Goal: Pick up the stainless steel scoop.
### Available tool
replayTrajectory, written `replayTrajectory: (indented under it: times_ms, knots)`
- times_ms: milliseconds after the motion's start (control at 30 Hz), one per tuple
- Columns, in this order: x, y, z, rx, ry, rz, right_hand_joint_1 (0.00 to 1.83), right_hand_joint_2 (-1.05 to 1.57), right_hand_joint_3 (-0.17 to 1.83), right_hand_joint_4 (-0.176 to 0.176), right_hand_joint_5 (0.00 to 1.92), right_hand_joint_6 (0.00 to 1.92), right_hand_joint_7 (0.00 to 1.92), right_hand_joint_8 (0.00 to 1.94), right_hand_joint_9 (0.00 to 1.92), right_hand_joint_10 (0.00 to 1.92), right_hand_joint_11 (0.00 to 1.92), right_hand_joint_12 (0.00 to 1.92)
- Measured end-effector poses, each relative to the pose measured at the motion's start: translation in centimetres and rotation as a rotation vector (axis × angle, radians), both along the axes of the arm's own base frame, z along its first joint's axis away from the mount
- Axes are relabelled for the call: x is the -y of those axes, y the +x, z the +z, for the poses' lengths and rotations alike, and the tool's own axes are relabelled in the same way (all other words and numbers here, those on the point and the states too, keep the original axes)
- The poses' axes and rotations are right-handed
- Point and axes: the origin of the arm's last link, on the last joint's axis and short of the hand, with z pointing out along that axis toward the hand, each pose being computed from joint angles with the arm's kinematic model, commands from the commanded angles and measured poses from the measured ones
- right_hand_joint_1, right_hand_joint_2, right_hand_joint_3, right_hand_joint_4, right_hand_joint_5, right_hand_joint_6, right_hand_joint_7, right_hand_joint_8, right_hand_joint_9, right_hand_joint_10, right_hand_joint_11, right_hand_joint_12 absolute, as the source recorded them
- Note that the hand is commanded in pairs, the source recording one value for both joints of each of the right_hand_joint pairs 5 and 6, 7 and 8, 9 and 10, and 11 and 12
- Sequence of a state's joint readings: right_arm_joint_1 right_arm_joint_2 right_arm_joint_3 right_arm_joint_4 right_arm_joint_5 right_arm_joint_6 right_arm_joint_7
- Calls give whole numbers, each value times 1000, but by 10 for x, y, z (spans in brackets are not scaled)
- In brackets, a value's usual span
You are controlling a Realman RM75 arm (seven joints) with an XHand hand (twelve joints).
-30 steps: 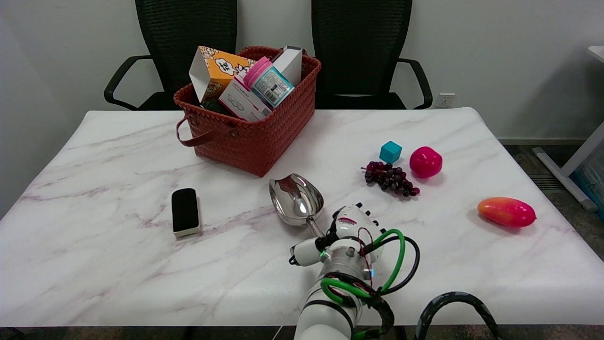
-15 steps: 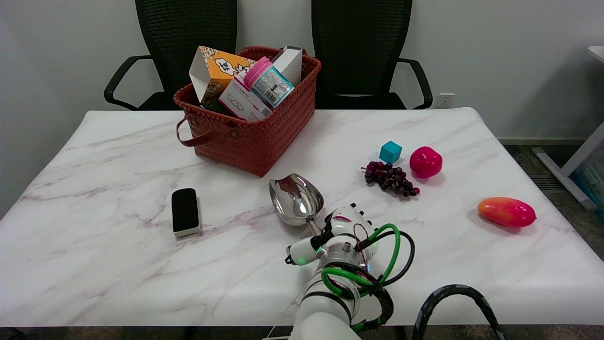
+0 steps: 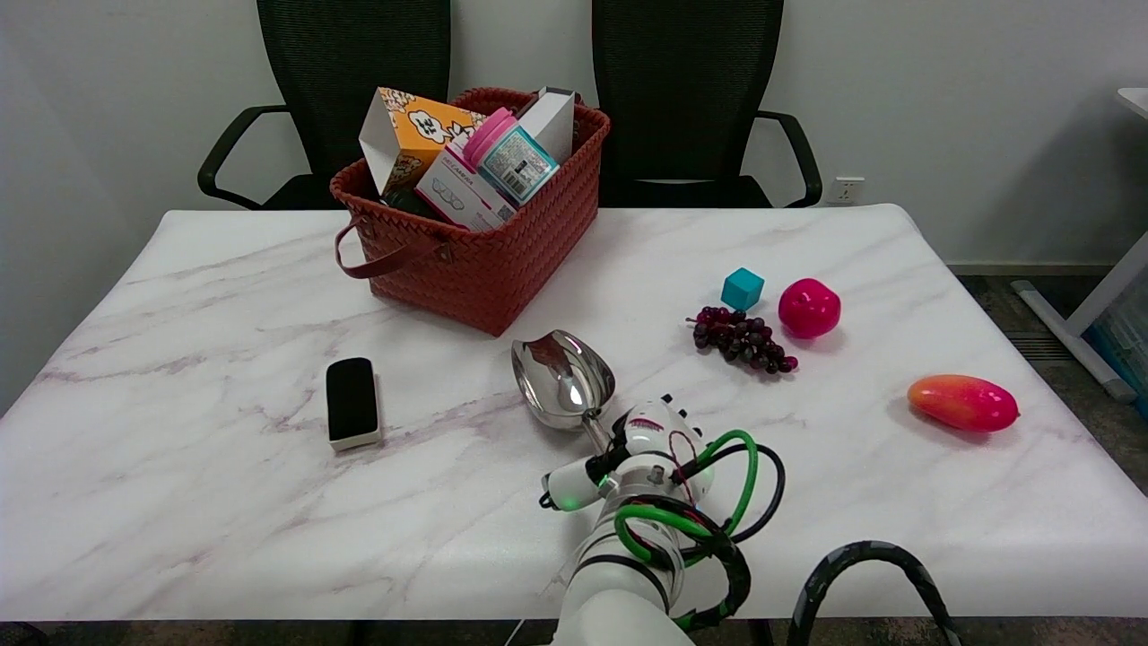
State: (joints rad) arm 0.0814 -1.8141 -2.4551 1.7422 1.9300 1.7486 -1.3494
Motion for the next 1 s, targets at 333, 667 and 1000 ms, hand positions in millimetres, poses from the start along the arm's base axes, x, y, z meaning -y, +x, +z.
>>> replayTrajectory:
  times_ms: [333,667,1000]
  knots:
    - [-1,-1,0,8,5,-6,1242,611,950,0,742,742,1142,1142,1156,1156,921,921]
    - [0,-2,0,8,14,-5,1205,748,845,0,786,786,1282,1282,1323,1323,1103,1103]
    - [1,-3,1,7,19,5,1137,912,723,0,867,867,1468,1468,1523,1523,1326,1326]
